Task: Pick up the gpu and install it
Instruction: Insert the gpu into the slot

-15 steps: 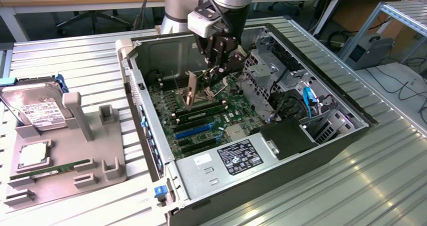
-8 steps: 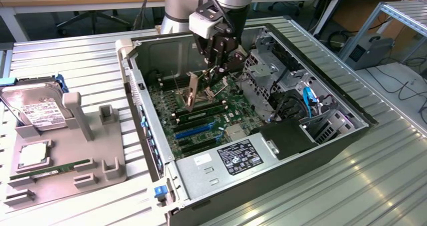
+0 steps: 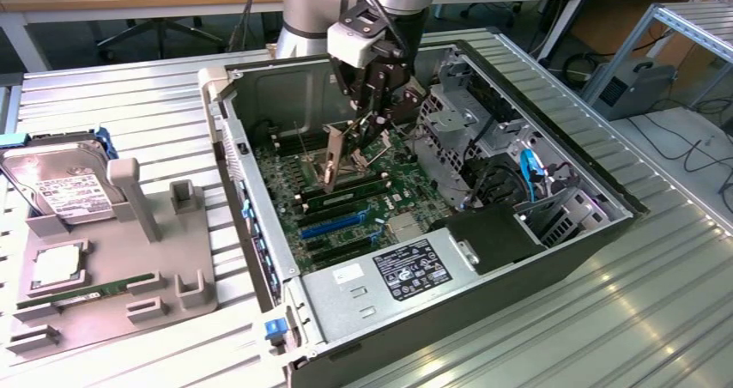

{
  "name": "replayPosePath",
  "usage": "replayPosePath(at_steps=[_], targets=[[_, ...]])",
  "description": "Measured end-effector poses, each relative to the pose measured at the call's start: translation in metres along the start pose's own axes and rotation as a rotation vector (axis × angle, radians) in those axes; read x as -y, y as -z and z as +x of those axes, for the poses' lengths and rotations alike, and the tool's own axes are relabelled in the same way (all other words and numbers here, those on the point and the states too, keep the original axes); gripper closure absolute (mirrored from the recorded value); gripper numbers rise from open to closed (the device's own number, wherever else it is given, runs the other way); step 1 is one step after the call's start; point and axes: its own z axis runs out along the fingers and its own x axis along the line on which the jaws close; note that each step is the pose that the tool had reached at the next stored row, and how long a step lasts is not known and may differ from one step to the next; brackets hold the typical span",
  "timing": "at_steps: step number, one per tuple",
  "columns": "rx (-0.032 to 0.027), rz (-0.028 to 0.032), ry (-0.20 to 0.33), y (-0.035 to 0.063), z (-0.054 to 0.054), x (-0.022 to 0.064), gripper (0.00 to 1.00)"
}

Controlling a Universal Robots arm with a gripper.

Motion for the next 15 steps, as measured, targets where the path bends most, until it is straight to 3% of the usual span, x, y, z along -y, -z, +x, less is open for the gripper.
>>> replayPosePath(at_steps=[15], targets=[[0.0012,-0.0038,0.099,-0.0001,0.0000,0.0000,0.73]])
